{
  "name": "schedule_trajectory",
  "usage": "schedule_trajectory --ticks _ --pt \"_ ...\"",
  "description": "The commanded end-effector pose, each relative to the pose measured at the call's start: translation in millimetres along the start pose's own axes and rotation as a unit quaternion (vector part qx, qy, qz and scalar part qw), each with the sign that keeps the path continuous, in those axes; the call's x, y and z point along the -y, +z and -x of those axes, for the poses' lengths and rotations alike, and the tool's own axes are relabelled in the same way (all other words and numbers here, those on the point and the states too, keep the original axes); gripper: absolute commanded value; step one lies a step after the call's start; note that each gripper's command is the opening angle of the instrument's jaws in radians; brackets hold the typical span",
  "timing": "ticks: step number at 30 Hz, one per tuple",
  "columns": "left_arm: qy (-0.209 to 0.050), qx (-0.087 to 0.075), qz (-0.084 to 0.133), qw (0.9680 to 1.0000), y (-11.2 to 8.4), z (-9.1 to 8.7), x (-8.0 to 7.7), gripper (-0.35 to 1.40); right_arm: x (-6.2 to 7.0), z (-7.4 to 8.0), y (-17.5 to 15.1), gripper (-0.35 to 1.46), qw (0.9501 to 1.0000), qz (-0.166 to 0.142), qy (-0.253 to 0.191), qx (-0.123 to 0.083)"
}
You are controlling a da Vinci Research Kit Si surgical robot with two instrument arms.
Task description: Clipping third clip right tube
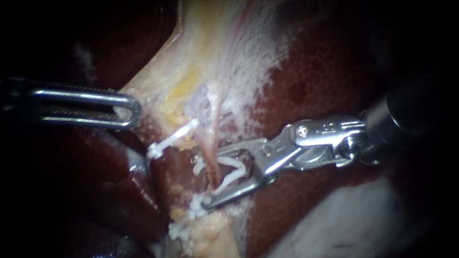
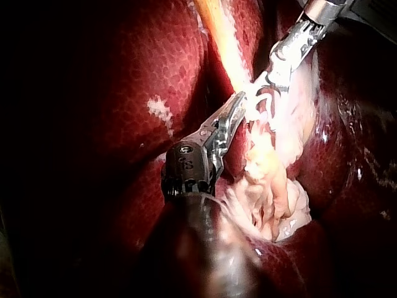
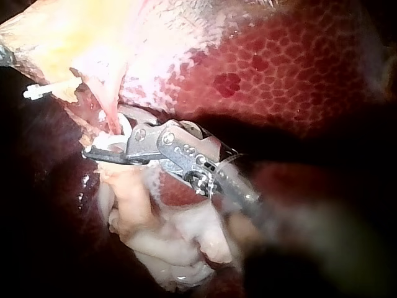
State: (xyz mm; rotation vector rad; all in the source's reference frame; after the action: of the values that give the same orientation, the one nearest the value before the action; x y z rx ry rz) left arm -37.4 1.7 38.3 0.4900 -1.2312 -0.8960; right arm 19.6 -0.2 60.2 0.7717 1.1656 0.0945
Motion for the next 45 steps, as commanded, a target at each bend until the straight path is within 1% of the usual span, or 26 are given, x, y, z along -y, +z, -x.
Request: schedule_trajectory --ticks 1,4,6,8,10,12,16,21,29,45 --pt "0.000 0.000 0.000 1.0000 0.0 0.0 0.0 -0.35 0.0 0.1 0.1 0.50 1.0000 0.000 0.000 0.000" --pt "0.000 0.000 0.000 1.0000 0.0 0.0 0.0 -0.35 0.0 0.1 0.1 0.45 1.0000 0.000 0.005 0.000" --pt "0.000 0.000 0.000 1.0000 0.0 0.0 0.0 -0.35 0.1 0.1 0.0 0.36 0.9999 -0.001 0.014 0.000" --pt "0.000 0.000 0.000 1.0000 0.0 0.0 0.0 -0.35 0.1 0.1 -0.2 0.24 0.9997 -0.001 0.026 0.000" --pt "0.000 0.000 0.000 1.0000 0.0 0.0 0.0 -0.35 0.0 -0.1 -0.5 0.07 0.9996 0.000 0.030 -0.001" --pt "0.000 0.000 0.000 1.0000 0.0 0.0 0.0 -0.35 -0.2 -0.4 -0.8 -0.10 0.9995 -0.005 0.031 -0.001" --pt "0.000 0.000 0.000 1.0000 0.0 0.0 0.0 -0.35 -0.4 -0.9 -1.5 -0.29 0.9992 -0.007 0.038 -0.002" --pt "0.000 0.000 0.000 1.0000 0.0 0.0 0.0 -0.35 -0.3 -0.7 -1.5 -0.33 0.9988 -0.008 0.049 -0.001" --pt "0.000 0.000 0.000 1.0000 0.0 0.0 0.0 -0.35 -0.2 -0.6 -1.3 -0.33 0.9982 -0.012 0.059 0.001" --pt "0.000 0.000 0.000 1.0000 0.1 0.0 0.0 -0.35 -0.2 -0.5 -1.3 -0.33 0.9981 -0.017 0.059 0.002"
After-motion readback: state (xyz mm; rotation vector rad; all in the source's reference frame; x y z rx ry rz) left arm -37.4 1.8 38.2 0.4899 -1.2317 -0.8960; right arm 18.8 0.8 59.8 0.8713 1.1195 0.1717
